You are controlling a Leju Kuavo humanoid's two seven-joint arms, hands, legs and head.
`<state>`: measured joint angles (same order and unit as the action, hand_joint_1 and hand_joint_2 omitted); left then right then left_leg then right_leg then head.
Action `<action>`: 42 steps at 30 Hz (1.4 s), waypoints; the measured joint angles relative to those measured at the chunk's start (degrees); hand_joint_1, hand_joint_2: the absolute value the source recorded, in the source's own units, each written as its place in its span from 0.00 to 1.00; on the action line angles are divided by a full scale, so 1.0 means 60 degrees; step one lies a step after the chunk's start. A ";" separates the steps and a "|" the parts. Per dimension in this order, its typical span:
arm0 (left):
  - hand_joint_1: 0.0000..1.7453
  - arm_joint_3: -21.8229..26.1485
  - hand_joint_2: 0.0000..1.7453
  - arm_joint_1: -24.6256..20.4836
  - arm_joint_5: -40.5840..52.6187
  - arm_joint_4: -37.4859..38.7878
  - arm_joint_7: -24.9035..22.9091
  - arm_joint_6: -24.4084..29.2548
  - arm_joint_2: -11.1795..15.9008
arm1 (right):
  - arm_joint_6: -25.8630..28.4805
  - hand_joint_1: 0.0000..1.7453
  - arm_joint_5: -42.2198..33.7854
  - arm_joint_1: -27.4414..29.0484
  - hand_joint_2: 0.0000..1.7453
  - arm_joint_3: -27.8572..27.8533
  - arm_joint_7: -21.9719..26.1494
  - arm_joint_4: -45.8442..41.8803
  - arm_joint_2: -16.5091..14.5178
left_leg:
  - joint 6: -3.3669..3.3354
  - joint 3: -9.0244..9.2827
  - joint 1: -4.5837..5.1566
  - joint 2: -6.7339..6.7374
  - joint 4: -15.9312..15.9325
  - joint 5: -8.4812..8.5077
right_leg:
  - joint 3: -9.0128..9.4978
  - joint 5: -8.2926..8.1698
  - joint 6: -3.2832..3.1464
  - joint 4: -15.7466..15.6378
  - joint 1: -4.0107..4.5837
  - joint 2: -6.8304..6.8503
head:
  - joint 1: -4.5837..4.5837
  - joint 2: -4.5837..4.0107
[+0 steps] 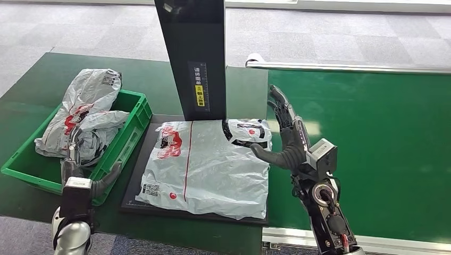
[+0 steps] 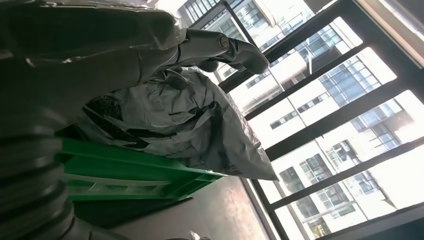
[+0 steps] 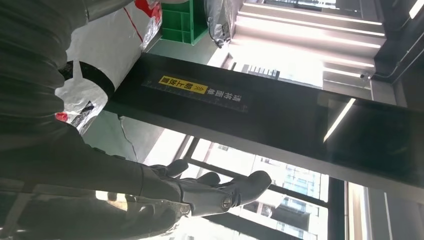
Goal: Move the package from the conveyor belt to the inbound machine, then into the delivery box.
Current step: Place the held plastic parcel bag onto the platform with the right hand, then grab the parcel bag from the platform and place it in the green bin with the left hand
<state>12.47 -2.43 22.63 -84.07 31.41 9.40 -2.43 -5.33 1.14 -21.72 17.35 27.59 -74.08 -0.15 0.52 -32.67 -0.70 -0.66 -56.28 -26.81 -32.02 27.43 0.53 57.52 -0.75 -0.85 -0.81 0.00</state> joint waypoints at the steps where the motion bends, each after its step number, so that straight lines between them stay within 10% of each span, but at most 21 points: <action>1: 0.00 0.0004 1.00 -0.0003 0.0002 -0.0005 0.0000 0.0000 0.0004 | 0.0002 0.00 0.0002 0.0021 1.00 -0.0030 0.0000 -0.0031 0.0015 | 0.0000 0.0001 0.0000 0.0000 0.0000 0.0000 | 0.0000 0.0000 0.0000 0.0000 0.0000 0.0000 | -0.0001 0.0000; 11: 0.00 0.0097 1.00 -0.0059 0.0103 -0.0019 0.0023 0.0221 0.0042 | 0.0168 0.00 -0.0025 0.0238 1.00 -0.0276 -0.0026 -0.0150 0.0114 | 0.0000 0.0002 -0.0001 -0.0002 0.0000 0.0000 | -0.0001 0.0001 0.0000 0.0000 0.0001 0.0001 | -0.0001 0.0000; 18: 0.00 0.0078 1.00 0.0034 0.0362 -0.0681 0.0495 -0.0241 0.0351 | 0.0385 0.00 0.0030 0.2147 1.00 -0.1147 0.0205 -0.0434 0.0174 | 0.0001 -0.0010 0.0000 -0.0019 0.0000 -0.0008 | -0.0005 0.0008 0.0001 -0.0002 0.0000 0.0012 | -0.0003 0.0000; 31: 0.00 -0.4452 1.00 -0.0385 0.1599 -0.1037 0.0161 -0.1212 0.0845 | 0.0273 0.00 -0.0045 0.3393 1.00 -0.1708 0.0130 -0.0511 -0.0065 | -0.0003 -0.0002 0.0011 -0.0008 0.0000 -0.0006 | -0.0002 0.0001 0.0005 -0.0005 -0.0011 0.0007 | -0.0002 0.0000; 42: 0.00 -0.6481 1.00 -0.1045 0.1979 0.0207 -0.0229 -0.1382 0.1129 | 0.0257 0.00 -0.0156 0.3024 1.00 -0.1629 0.0116 -0.0033 -0.0121 | -0.0003 -0.0005 0.0011 -0.0007 0.0000 -0.0006 | -0.0001 0.0001 0.0005 -0.0004 -0.0012 0.0009 | -0.0001 0.0000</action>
<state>-26.41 -8.70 34.50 -82.83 30.04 1.10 4.35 -3.79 0.21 -3.58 7.58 28.28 -74.27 -0.87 0.50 -32.70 -0.64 -0.70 -56.28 -26.85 -32.02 27.44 0.56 57.49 -0.82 -0.80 -0.82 0.00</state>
